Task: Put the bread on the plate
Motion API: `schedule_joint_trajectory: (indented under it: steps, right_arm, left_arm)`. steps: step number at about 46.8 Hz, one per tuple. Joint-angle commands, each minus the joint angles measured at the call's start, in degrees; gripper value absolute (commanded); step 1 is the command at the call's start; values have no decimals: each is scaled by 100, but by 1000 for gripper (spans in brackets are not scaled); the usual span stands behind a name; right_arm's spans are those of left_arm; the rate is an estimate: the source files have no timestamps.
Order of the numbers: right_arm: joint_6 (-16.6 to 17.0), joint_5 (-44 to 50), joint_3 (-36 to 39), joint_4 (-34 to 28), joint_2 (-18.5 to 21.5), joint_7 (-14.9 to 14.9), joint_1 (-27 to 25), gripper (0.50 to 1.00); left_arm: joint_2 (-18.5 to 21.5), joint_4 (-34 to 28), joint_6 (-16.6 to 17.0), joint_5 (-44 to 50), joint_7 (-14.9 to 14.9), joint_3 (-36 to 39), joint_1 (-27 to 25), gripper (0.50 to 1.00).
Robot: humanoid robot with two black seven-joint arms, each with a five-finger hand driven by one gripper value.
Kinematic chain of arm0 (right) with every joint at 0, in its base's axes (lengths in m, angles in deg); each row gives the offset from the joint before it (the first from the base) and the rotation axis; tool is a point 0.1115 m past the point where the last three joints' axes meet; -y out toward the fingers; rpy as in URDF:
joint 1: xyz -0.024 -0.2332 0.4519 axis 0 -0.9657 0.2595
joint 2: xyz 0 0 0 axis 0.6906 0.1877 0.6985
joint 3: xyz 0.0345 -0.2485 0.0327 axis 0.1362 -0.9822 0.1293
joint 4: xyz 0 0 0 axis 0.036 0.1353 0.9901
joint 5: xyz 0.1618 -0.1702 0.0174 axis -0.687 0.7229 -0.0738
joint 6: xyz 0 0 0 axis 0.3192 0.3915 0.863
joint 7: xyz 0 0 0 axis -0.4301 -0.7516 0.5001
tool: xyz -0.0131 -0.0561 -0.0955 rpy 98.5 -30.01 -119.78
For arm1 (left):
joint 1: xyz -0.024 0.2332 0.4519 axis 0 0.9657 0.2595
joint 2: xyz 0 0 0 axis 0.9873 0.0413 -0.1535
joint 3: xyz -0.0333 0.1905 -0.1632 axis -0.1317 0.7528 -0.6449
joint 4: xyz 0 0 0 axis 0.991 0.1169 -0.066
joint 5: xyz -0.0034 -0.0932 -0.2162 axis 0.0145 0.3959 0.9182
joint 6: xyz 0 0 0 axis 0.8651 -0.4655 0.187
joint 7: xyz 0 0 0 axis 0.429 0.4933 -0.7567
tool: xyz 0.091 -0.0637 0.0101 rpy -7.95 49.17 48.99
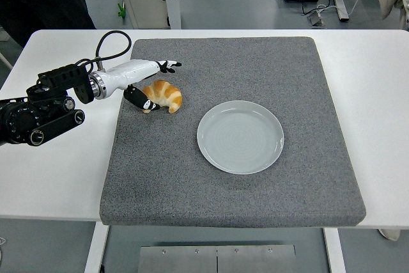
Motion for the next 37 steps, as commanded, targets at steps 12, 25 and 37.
schedule_joint_trajectory:
  steps: [12, 25, 37]
  right_arm:
    - [-1, 0, 0, 0, 0, 0, -4, 1000]
    - [-1, 0, 0, 0, 0, 0, -4, 1000]
    - [-1, 0, 0, 0, 0, 0, -4, 1000]
  left_arm:
    - [-58, -2, -6, 3, -54, 9, 69, 786]
    - [-49, -2, -6, 12, -63, 0, 52, 604]
    - [-49, -2, -6, 29, -54, 0, 43, 505]
